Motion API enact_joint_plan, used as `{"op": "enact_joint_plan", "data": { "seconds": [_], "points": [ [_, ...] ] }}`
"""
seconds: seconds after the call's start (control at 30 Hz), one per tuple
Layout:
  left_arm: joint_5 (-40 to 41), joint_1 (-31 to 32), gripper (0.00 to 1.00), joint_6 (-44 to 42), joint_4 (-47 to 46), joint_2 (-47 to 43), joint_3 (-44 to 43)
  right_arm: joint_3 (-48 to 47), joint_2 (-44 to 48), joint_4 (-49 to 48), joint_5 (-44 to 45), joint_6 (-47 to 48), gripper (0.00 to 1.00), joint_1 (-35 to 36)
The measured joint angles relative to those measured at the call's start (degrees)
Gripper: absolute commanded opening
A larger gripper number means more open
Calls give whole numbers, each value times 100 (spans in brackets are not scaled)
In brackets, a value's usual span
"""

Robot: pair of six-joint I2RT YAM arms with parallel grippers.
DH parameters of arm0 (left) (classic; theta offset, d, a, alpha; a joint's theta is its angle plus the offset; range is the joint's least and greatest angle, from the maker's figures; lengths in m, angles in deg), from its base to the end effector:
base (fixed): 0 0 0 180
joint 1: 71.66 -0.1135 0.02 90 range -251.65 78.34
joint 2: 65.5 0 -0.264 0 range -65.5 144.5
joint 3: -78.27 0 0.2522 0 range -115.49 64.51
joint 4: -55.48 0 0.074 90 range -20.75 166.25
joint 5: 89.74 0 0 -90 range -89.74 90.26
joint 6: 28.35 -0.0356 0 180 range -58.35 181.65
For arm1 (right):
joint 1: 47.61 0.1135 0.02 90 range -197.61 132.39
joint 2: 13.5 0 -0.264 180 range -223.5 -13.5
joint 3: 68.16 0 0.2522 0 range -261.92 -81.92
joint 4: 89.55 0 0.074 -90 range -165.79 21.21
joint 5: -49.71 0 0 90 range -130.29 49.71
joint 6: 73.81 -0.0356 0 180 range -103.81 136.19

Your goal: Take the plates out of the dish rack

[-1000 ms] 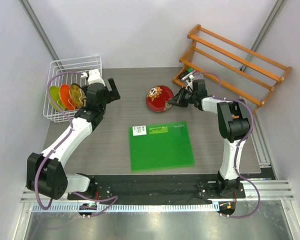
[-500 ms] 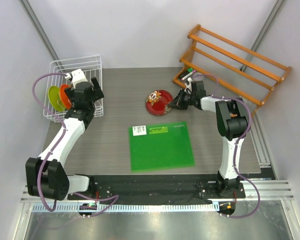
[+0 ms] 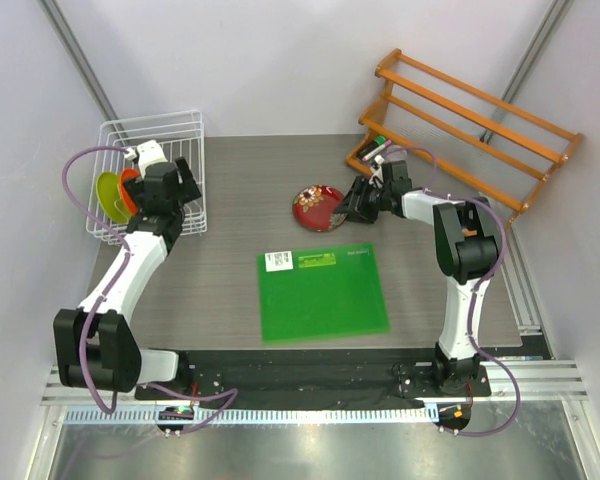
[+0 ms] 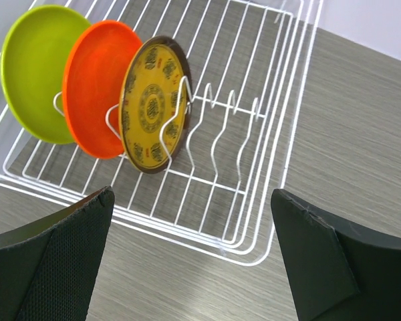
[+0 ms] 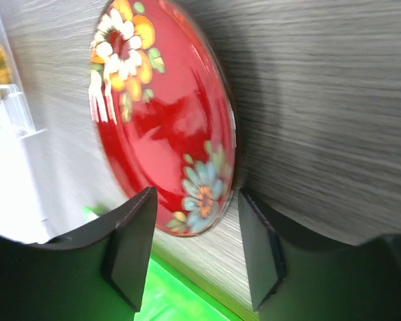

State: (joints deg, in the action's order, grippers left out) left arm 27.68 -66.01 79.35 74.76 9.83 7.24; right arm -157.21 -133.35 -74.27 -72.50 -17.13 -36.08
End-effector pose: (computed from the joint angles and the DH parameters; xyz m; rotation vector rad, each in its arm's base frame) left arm 0.3016 -0.0134 0.3077 -0.5051 1.8722 0.2038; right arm 0.4276 0.1066 0.1383 0.1827 2.4561 1.0292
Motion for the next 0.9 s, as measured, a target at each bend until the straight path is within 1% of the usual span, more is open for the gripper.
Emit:
{"op": "enact_joint_plan", "data": {
  "seconds": [0.1, 0.17, 0.27, 0.43, 0.6, 0.77, 0.8, 0.9],
  "points": [
    [-7, -120, 99, 22, 68, 120, -50, -4, 225, 396, 485, 262, 55, 44],
    [-35, -221, 99, 44, 76, 219, -94, -13, 413, 732, 909, 490, 58, 76],
    [-48, -356, 99, 96, 76, 367, -170, 0, 739, 1106, 1523, 763, 59, 125],
    [26, -503, 99, 116, -13, 684, -264, 173, 1676, 1390, 2293, 1062, 60, 151],
    [92, -706, 100, 109, -223, 1156, -387, 212, 2299, 1397, 2588, 1202, 60, 153],
    [129, -925, 99, 114, -404, 1565, -533, 249, 2396, 1408, 2616, 1228, 61, 153],
    [122, -957, 99, 111, -466, 1661, -575, 273, 2396, 1423, 2616, 1228, 61, 153],
    [103, -1032, 92, 109, -573, 1963, -754, 293, 2387, 1447, 2614, 1231, 60, 153]
  ]
}}
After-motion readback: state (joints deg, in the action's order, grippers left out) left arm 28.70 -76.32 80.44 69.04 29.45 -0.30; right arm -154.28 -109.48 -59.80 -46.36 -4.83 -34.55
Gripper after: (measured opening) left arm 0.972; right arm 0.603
